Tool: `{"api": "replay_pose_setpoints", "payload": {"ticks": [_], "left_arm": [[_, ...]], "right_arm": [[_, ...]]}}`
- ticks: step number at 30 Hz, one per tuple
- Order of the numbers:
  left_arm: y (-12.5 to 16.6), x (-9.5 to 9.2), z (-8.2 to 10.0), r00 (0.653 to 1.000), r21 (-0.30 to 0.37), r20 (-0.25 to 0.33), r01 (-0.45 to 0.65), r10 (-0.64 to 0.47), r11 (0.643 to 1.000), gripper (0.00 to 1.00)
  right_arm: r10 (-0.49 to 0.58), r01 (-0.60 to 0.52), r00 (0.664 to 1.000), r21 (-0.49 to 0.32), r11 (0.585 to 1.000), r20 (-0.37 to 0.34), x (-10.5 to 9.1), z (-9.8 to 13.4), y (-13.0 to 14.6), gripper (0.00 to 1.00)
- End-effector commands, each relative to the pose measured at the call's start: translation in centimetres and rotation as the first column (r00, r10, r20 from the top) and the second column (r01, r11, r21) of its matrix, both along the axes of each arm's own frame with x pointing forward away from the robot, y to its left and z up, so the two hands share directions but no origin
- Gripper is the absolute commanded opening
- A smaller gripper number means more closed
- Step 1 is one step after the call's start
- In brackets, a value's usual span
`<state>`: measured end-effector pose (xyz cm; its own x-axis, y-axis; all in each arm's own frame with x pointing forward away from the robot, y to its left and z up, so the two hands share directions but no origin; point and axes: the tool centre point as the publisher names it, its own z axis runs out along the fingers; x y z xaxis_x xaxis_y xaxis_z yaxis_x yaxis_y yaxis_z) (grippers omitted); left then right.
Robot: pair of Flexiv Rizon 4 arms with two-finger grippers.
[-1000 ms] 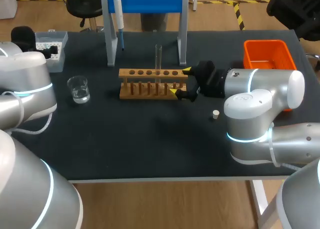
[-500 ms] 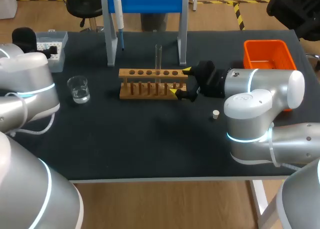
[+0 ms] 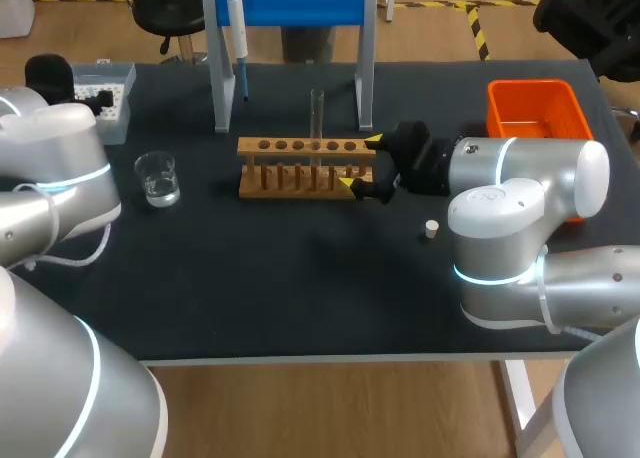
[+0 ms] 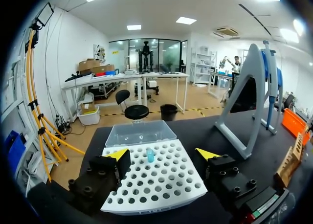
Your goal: Invert the test tube, pick up the pipette, mount the tip to pipette, aspirate from beaker and dispense into the tube, eject the tip, return the pipette, and cap with the stopper.
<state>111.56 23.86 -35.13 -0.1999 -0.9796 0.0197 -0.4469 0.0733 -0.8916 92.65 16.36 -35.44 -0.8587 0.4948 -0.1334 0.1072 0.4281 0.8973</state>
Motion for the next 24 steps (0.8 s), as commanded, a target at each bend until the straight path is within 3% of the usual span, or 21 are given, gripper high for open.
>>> {"api": "replay_pose_setpoints", "payload": {"ticks": [1,3,5,8,11,24], "left_arm": [[0.08,0.41,-0.26,1.000,0.000,-0.001,0.001,-0.001,1.000,0.82],[0.08,0.44,-0.29,1.000,0.000,-0.002,0.003,-0.003,1.000,0.81],[0.10,0.48,-0.32,1.000,0.000,-0.002,0.005,-0.005,1.000,0.64],[0.12,0.54,-0.35,1.000,0.000,-0.003,0.006,-0.006,1.000,0.63],[0.15,0.63,-0.40,1.000,0.000,-0.005,0.007,-0.007,1.000,0.50],[0.34,1.14,-0.61,1.000,0.007,-0.011,0.011,-0.011,1.000,0.50]], "right_arm": [[0.000,0.000,1.000,0.001,1.000,0.000,0.00,-0.05,-0.05,1.00],[0.000,0.000,1.000,0.001,1.000,0.000,0.00,-0.05,-0.05,1.00],[0.000,0.000,1.000,0.001,1.000,0.000,0.00,-0.05,-0.05,1.00],[0.000,0.000,1.000,0.001,1.000,0.000,0.00,-0.05,-0.05,1.00],[0.000,0.000,1.000,0.001,1.000,0.000,0.00,-0.05,-0.05,1.00],[0.000,0.000,1.000,0.001,1.000,0.000,0.00,-0.05,-0.05,1.00]]}}
